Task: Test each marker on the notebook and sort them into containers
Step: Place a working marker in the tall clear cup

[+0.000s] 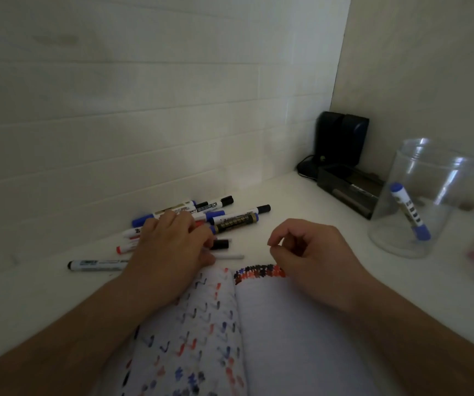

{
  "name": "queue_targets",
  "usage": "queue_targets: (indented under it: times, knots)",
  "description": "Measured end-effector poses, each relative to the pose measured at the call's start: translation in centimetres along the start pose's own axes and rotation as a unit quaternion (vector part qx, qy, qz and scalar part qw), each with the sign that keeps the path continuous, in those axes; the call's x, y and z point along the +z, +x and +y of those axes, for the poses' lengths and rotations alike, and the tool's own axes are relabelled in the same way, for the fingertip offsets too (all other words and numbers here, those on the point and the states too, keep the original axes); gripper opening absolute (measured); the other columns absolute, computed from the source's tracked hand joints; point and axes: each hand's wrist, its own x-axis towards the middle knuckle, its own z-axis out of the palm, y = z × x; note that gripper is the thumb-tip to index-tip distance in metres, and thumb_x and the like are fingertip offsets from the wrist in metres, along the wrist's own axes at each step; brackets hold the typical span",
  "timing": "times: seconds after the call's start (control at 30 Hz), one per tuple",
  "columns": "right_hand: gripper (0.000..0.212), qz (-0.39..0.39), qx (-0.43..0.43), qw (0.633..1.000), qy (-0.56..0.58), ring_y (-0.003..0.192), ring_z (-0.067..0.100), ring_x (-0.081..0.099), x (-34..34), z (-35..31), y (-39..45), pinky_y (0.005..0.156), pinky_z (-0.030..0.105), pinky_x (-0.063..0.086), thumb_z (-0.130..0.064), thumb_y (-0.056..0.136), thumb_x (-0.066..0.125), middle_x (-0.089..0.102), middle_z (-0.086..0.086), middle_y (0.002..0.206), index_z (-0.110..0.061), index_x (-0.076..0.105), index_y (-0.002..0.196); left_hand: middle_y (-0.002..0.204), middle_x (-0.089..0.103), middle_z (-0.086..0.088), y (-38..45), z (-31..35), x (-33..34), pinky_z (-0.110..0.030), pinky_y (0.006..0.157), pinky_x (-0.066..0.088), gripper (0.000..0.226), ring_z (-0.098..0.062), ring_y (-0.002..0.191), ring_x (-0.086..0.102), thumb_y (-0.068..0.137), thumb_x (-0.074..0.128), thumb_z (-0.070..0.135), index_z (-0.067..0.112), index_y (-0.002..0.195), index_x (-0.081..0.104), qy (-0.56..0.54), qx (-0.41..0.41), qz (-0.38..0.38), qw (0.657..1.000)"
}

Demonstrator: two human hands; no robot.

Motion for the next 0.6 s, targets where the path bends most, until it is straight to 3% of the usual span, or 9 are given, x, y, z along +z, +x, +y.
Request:
queue_targets:
  times: [0.1, 0.2, 0.27, 0.3, 0.37, 0.4, 0.47, 0.53, 0.6]
  knots:
    - [0.024, 0.003, 0.001, 1.0, 0.008, 0.057, 0.005, 0.061, -0.2, 0.3, 0.1, 0.058, 0.013, 0.045, -0.011, 0.092, 0.07, 0.067, -0.007, 0.064, -0.034, 0.069, 0.085, 0.109, 0.052, 0.007, -0.1, -0.1, 0.1, -0.039, 0.091, 0.037, 0.03, -0.018, 0.108, 0.046, 0.094, 0.045, 0.06, 0.037, 0.103, 0.062, 0.048, -0.025, -0.057, 0.997]
    - [0.022, -0.003, -0.001, 1.0, 0.013, 0.056, 0.003, 0.06, 0.1, 0.1, 0.0, 0.058, 0.015, 0.048, -0.012, 0.093, 0.071, 0.067, -0.006, 0.064, -0.033, 0.071, 0.086, 0.095, 0.059, 0.001, 0.0, 0.1, -0.1, -0.04, 0.079, 0.037, 0.029, -0.023, 0.091, 0.051, 0.1, 0.043, 0.045, 0.026, 0.091, 0.064, 0.058, 0.005, -0.019, 0.998]
    - [0.013, -0.01, 0.002, 0.999, 0.048, 0.057, 0.002, 0.06, 0.1, -0.3, -0.1, 0.06, 0.018, 0.051, -0.02, 0.094, 0.073, 0.069, -0.005, 0.066, -0.033, 0.073, 0.09, 0.081, 0.056, 0.006, 0.2, 1.1, -1.9, -0.034, 0.068, 0.032, 0.021, -0.02, 0.076, 0.052, 0.103, 0.047, 0.032, 0.024, 0.087, 0.058, -0.034, -0.012, 0.064, 0.997]
    - [0.006, -0.023, -0.004, 0.997, 0.073, 0.059, 0.003, 0.06, 0.0, -0.7, -0.1, 0.062, 0.021, 0.051, -0.029, 0.094, 0.074, 0.07, -0.006, 0.069, -0.034, 0.074, 0.095, 0.077, 0.055, 0.01, 0.4, 1.9, -3.1, -0.031, 0.064, 0.031, 0.02, -0.017, 0.07, 0.052, 0.104, 0.043, 0.031, 0.025, 0.088, 0.055, -0.106, -0.023, 0.075, 0.991]
    - [0.021, -0.069, -0.048, 0.988, 0.129, 0.07, 0.01, 0.063, -0.2, -1.5, -0.4, 0.066, 0.024, 0.051, -0.042, 0.095, 0.069, 0.074, -0.009, 0.088, -0.035, 0.073, 0.115, 0.075, 0.056, 0.012, 0.4, 4.1, -5.3, -0.026, 0.058, 0.038, 0.017, -0.007, 0.066, 0.053, 0.103, 0.038, 0.036, 0.03, 0.094, 0.051, -0.218, 0.014, 0.035, 0.975]
    - [0.03, -0.1, -0.075, 0.978, 0.168, 0.076, 0.013, 0.065, 0.0, -1.7, -0.6, 0.067, 0.024, 0.051, -0.042, 0.097, 0.067, 0.075, -0.008, 0.098, -0.035, 0.069, 0.126, 0.078, 0.06, 0.013, 0.2, 5.2, -5.7, -0.022, 0.06, 0.041, 0.017, -0.003, 0.067, 0.054, 0.101, 0.04, 0.037, 0.03, 0.097, 0.054, -0.242, 0.053, 0.02, 0.969]
    - [0.042, -0.138, -0.068, 0.951, 0.268, 0.071, 0.012, 0.062, 0.4, -2.2, -1.2, 0.061, 0.023, 0.048, -0.051, 0.098, 0.06, 0.072, -0.005, 0.085, -0.042, 0.061, 0.139, 0.089, 0.063, 0.018, -0.6, 6.7, -5.5, -0.013, 0.071, 0.044, 0.02, 0.004, 0.076, 0.055, 0.101, 0.043, 0.038, 0.029, 0.105, 0.06, -0.265, 0.106, 0.015, 0.958]
    - [0.048, -0.126, 0.0, 0.927, 0.352, 0.063, 0.009, 0.053, 0.7, -2.6, -1.3, 0.054, 0.02, 0.042, -0.066, 0.098, 0.045, 0.061, 0.0, 0.073, -0.042, 0.067, 0.133, 0.092, 0.056, 0.024, -0.9, 6.9, -4.2, -0.005, 0.079, 0.04, 0.021, 0.013, 0.081, 0.052, 0.105, 0.045, 0.037, 0.027, 0.111, 0.062, -0.289, 0.101, 0.037, 0.951]
    - [0.048, -0.086, 0.061, 0.916, 0.387, 0.059, 0.01, 0.051, 0.7, -2.5, -1.0, 0.05, 0.018, 0.041, -0.057, 0.103, 0.039, 0.059, 0.007, 0.072, -0.031, 0.073, 0.125, 0.086, 0.049, 0.027, -1.0, 6.7, -3.2, -0.001, 0.079, 0.036, 0.018, 0.015, 0.083, 0.05, 0.106, 0.045, 0.031, 0.025, 0.111, 0.061, -0.301, 0.071, 0.038, 0.95]
